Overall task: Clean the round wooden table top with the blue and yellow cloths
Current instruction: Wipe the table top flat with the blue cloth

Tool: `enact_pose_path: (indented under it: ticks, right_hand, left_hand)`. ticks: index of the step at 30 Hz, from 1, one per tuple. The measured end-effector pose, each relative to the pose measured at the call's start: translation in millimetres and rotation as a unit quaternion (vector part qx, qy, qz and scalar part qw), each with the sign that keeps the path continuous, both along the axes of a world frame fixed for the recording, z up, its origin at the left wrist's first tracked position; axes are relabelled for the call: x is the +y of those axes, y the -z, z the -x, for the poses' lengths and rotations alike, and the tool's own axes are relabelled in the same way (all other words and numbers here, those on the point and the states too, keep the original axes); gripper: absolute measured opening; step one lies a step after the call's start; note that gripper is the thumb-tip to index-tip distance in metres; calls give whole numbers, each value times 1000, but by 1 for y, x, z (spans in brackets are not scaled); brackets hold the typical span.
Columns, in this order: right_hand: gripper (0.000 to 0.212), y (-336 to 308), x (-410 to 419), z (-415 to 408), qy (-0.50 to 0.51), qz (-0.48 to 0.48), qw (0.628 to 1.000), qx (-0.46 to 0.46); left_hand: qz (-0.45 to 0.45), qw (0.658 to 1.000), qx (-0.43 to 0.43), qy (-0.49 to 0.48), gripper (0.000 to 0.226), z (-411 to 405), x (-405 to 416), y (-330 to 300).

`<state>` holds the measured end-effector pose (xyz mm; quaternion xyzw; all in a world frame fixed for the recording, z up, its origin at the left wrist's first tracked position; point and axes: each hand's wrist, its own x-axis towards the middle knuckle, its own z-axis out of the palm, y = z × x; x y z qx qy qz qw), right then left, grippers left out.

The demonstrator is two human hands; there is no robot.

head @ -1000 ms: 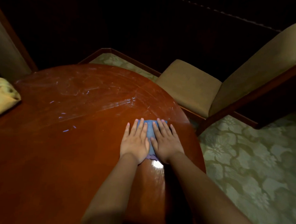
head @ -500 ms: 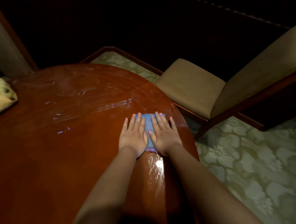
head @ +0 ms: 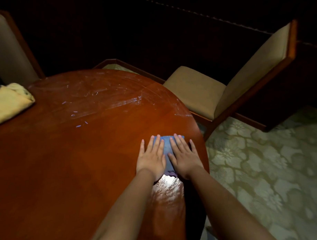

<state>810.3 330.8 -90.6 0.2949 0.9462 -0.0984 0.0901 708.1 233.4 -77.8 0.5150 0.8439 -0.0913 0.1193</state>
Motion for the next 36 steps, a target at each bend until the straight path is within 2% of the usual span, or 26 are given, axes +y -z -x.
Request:
enact_pose_path:
  ticks: [7, 10, 20, 31, 36]
  right_hand:
    - [108, 5, 42, 20, -8, 0, 1000, 14]
    - [91, 4, 77, 40, -32, -3, 999, 21]
    - [86, 13, 168, 115, -106, -19, 993, 41]
    - [87, 13, 170, 111, -118, -7, 993, 28]
    - [75, 10, 150, 76, -120, 2, 992, 33]
  left_hand:
    - [6, 1000, 17, 2, 59, 20, 42, 0]
    - [9, 1000, 18, -23, 58, 34, 74, 1]
    - [4, 993, 32, -117, 57, 90, 151, 11]
    - [20, 990, -10, -138, 57, 85, 152, 4]
    - [24, 990, -25, -140, 57, 51, 132, -1]
